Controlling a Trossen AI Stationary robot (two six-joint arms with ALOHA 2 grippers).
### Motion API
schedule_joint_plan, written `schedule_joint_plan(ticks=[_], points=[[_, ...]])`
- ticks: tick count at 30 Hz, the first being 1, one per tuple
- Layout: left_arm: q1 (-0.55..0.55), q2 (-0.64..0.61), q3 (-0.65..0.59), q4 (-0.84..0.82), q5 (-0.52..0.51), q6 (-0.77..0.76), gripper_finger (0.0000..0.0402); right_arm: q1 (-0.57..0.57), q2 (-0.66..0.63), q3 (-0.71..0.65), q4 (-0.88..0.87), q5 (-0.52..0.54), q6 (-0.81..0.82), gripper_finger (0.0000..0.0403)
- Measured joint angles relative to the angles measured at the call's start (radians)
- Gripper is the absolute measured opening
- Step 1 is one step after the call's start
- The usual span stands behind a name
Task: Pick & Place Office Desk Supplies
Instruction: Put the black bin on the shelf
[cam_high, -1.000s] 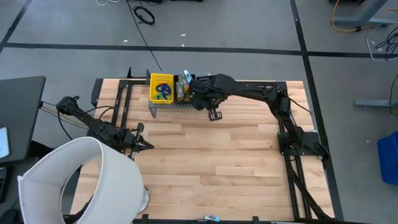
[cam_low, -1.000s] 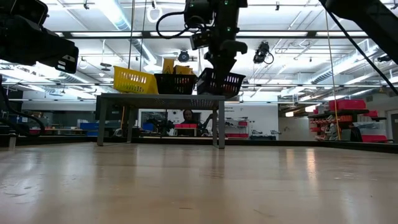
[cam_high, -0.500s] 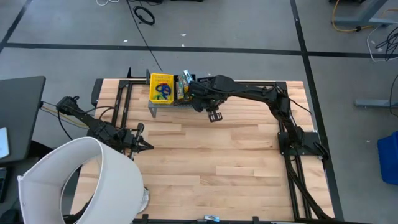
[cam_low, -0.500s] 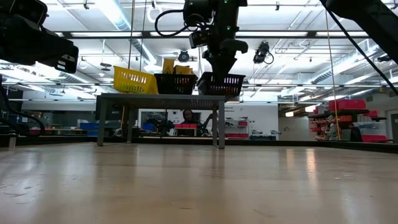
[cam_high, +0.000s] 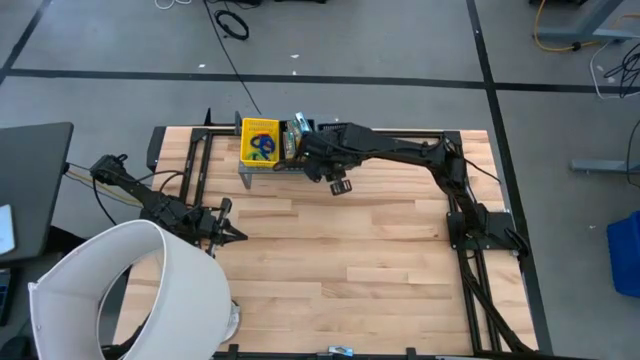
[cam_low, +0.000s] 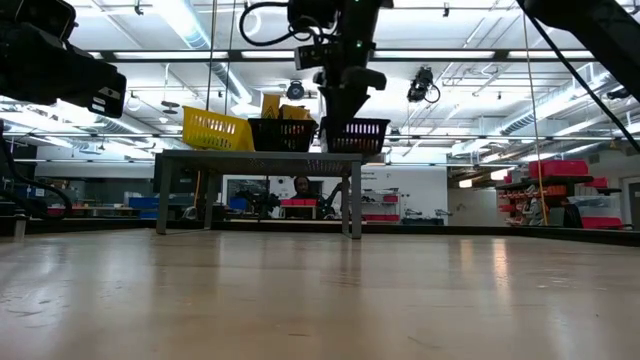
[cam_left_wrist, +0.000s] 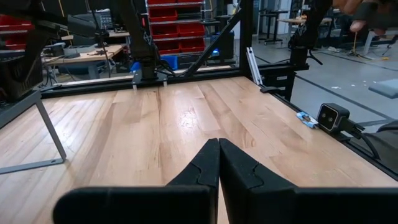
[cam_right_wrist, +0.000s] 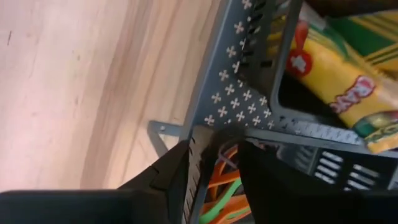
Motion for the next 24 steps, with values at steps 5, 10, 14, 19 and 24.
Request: schedule_joint_plan(ticks=[5, 10, 14, 19, 24], points=[[0.000, 0.000, 0.000, 0.000, 0.000, 0.001, 0.0008, 0.004, 0.000, 0.000, 0.032, 0.015, -0.026, 0.0145], [0.000, 0.000, 0.000, 0.000, 0.000, 0.000, 0.0008, 0.004, 0.000, 0.000, 0.076, 0.019, -0.059, 0.0144], [0.000, 0.000, 0.000, 0.000, 0.000, 0.000, 0.0008, 0.004, 0.000, 0.000, 0.094, 0.019, -0.074, 0.0144], [0.000, 0.000, 0.000, 0.000, 0.000, 0.000, 0.0008, 0.004, 0.000, 0.000, 0.121, 0.019, -0.083, 0.0144], [0.000, 0.000, 0.000, 0.000, 0.000, 0.000, 0.0008, 0.005, 0.000, 0.000, 0.117, 0.019, -0.070, 0.0144]])
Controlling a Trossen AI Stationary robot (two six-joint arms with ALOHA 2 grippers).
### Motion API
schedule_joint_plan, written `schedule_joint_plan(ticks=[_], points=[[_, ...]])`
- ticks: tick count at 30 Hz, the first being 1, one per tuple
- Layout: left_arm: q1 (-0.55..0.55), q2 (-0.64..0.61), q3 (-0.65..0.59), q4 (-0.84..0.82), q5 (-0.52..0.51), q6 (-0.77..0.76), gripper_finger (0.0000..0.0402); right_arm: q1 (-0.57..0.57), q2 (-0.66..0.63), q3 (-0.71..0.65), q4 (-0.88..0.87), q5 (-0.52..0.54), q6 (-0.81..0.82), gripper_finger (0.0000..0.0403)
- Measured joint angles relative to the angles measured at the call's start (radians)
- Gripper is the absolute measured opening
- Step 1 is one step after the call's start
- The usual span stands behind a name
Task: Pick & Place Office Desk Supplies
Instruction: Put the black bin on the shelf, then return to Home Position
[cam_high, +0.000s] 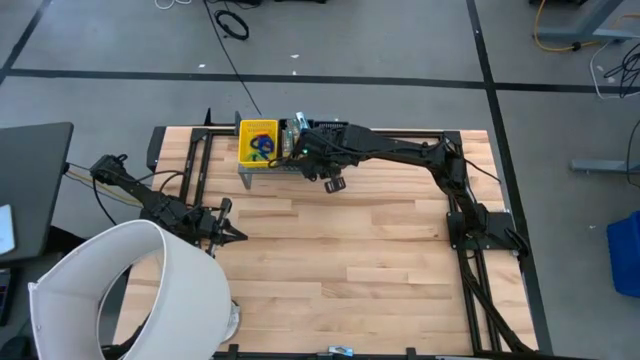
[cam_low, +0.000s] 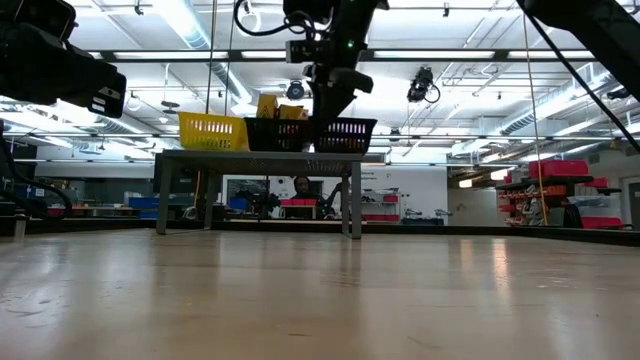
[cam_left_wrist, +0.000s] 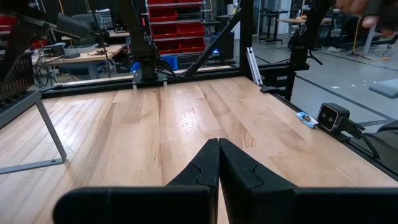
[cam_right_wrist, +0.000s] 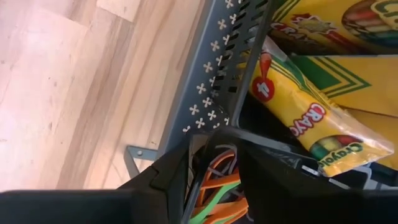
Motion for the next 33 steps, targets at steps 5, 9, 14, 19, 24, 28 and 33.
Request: schedule_joint_plan(ticks=[5, 9, 14, 19, 24, 28, 33], points=[[0.000, 0.000, 0.000, 0.000, 0.000, 0.000, 0.0008, 0.004, 0.000, 0.000, 0.012, -0.003, -0.007, 0.0144], [0.000, 0.000, 0.000, 0.000, 0.000, -0.004, 0.0008, 0.004, 0.000, 0.000, 0.044, -0.004, -0.020, 0.0144], [0.000, 0.000, 0.000, 0.000, 0.000, -0.007, 0.0008, 0.004, 0.000, 0.000, 0.052, -0.004, -0.017, 0.0144], [0.000, 0.000, 0.000, -0.008, 0.000, -0.007, 0.0008, 0.004, 0.000, 0.000, 0.024, -0.004, 0.004, 0.0144], [0.000, 0.000, 0.000, -0.008, 0.000, -0.007, 0.0008, 0.005, -0.001, 0.000, 0.007, -0.003, 0.040, 0.0144], [0.000, 0.000, 0.000, -0.009, 0.000, -0.008, 0.0008, 0.010, -0.001, 0.000, 0.003, -0.002, 0.056, 0.0152], [0.000, 0.000, 0.000, -0.009, 0.000, -0.006, 0.0008, 0.026, -0.002, 0.020, -0.008, 0.035, 0.055, 0.0164]])
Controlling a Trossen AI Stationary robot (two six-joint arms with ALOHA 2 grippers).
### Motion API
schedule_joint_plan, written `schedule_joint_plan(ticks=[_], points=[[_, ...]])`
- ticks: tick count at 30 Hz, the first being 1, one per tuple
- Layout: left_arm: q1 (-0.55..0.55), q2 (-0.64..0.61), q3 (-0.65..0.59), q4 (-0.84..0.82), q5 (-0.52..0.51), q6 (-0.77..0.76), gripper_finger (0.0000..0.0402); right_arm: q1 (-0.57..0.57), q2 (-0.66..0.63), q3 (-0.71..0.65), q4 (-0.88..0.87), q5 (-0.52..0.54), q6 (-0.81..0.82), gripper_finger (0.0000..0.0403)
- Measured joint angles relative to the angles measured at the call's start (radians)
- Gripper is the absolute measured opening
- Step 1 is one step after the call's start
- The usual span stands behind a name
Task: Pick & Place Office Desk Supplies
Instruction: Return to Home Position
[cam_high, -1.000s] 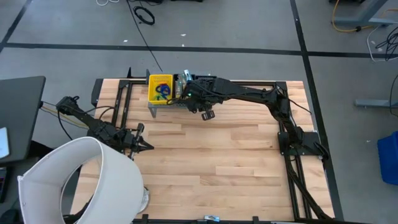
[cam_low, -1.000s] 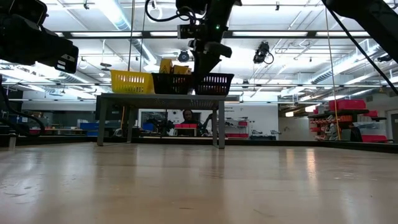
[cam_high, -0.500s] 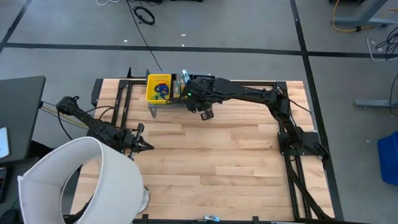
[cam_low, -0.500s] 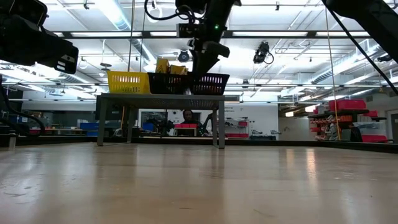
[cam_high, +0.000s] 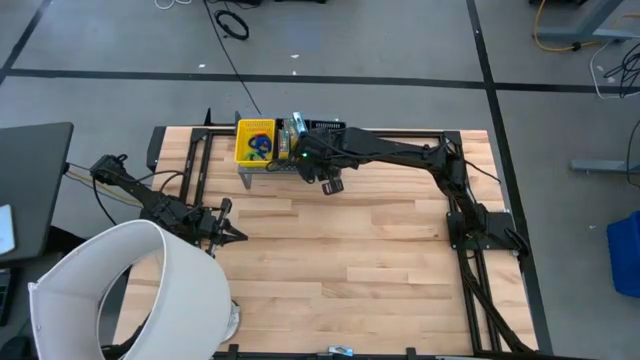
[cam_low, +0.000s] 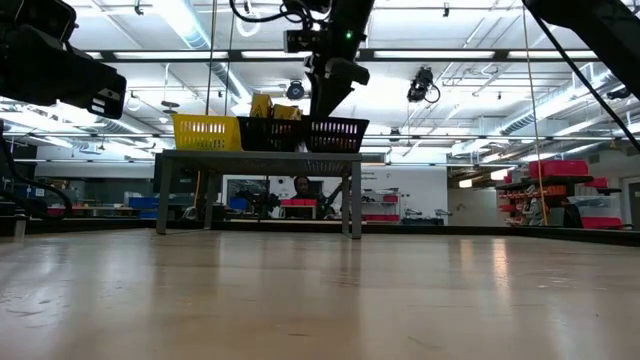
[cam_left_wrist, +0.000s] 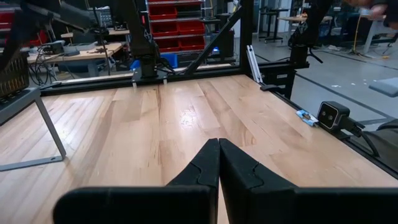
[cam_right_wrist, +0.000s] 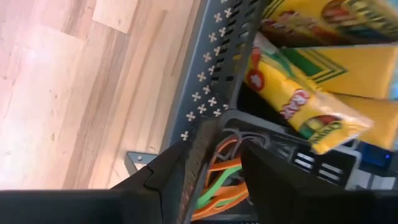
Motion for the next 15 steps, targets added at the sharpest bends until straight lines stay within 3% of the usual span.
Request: schedule_joint_plan(ticks=[10, 15], points=[[0.000, 0.000, 0.000, 0.001, 0.000, 0.002, 0.0008, 0.049, 0.000, 0.175, -0.029, 0.026, 0.072, 0.0165], [0.000, 0.000, 0.000, 0.002, 0.006, 0.002, 0.0008, 0.077, -0.069, 0.150, 0.069, -0.015, 0.194, 0.0165]])
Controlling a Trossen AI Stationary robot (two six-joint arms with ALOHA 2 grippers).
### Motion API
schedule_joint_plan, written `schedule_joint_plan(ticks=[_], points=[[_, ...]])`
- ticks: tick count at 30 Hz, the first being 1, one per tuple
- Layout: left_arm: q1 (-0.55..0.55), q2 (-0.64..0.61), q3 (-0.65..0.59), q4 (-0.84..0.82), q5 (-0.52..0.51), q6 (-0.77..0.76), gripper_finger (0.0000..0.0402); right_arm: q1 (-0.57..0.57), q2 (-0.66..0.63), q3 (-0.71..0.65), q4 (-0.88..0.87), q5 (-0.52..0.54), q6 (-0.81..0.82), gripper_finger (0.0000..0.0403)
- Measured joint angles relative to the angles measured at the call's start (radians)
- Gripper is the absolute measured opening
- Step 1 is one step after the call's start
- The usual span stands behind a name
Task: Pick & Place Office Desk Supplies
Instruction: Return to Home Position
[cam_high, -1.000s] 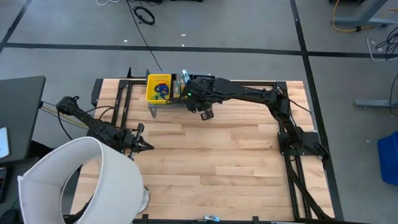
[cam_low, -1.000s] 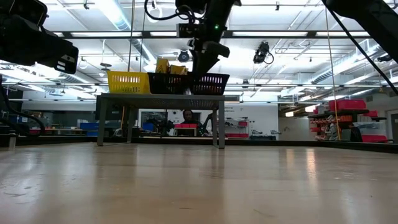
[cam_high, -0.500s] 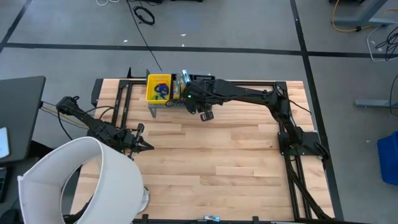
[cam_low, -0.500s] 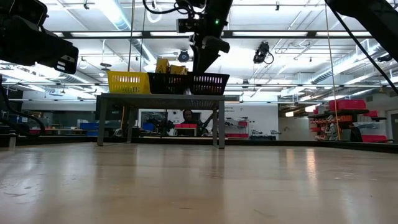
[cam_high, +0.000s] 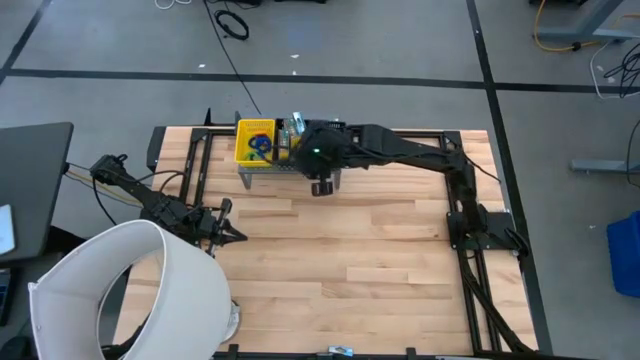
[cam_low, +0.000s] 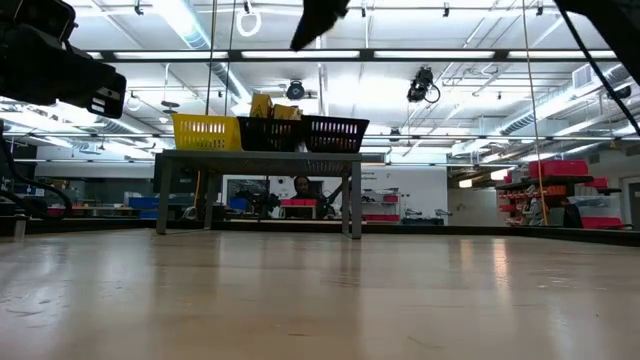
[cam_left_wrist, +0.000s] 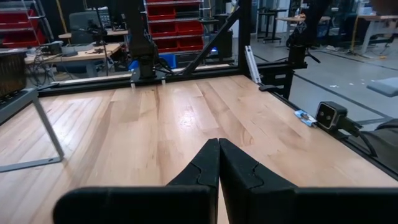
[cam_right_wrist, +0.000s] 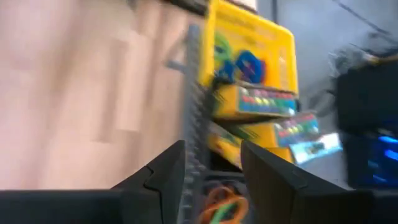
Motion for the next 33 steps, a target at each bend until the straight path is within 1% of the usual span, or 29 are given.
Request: schedule_joint_plan(ticks=[3, 7, 10, 13, 15, 17, 19, 20, 22, 24, 26, 28, 31, 33], points=[[0.000, 0.000, 0.000, 0.002, 0.018, 0.000, 0.0008, 0.016, -0.041, 0.000, 0.024, -0.121, 0.036, 0.0165], [0.000, 0.000, 0.000, 0.010, 0.028, 0.003, 0.0008, 0.048, -0.091, -0.001, 0.068, -0.234, 0.119, 0.0165], [0.000, -0.001, 0.000, 0.026, 0.028, 0.004, 0.0008, 0.082, -0.138, -0.001, 0.076, -0.364, 0.117, 0.0165], [0.000, -0.001, 0.000, 0.050, 0.038, 0.005, 0.0008, 0.127, -0.194, -0.005, 0.124, -0.501, 0.098, 0.0165], [0.000, -0.001, 0.000, 0.060, 0.055, 0.006, 0.0008, 0.157, -0.239, -0.026, 0.203, -0.595, 0.098, 0.0165], [0.000, -0.001, 0.000, 0.064, 0.066, 0.008, 0.0008, 0.190, -0.293, -0.089, 0.281, -0.696, 0.083, 0.0165], [0.000, -0.001, 0.000, 0.066, 0.074, 0.009, 0.0008, 0.224, -0.339, -0.216, 0.413, -0.771, 0.074, 0.0165], [0.000, -0.001, 0.000, 0.068, 0.074, 0.009, 0.0008, 0.241, -0.367, -0.298, 0.498, -0.782, 0.080, 0.0165], [0.000, -0.001, 0.000, 0.069, 0.074, 0.009, 0.0008, 0.269, -0.401, -0.501, 0.712, -0.782, 0.127, 0.0165], [0.000, -0.001, 0.000, 0.069, 0.075, 0.008, 0.0008, 0.287, -0.426, -0.713, 0.936, -0.758, 0.192, 0.0165], [0.000, -0.001, 0.000, 0.069, 0.075, 0.008, 0.0008, 0.297, -0.449, -0.899, 1.153, -0.704, 0.242, 0.0165], [0.000, -0.001, 0.000, 0.072, 0.074, 0.008, 0.0008, 0.301, -0.479, -1.045, 1.290, -0.675, 0.252, 0.0165], [0.000, -0.001, 0.000, 0.083, 0.073, 0.008, 0.0008, 0.298, -0.536, -1.213, 1.389, -0.644, 0.306, 0.0165], [0.000, -0.001, 0.000, 0.091, 0.072, 0.009, 0.0008, 0.293, -0.592, -1.314, 1.430, -0.645, 0.331, 0.0165]])
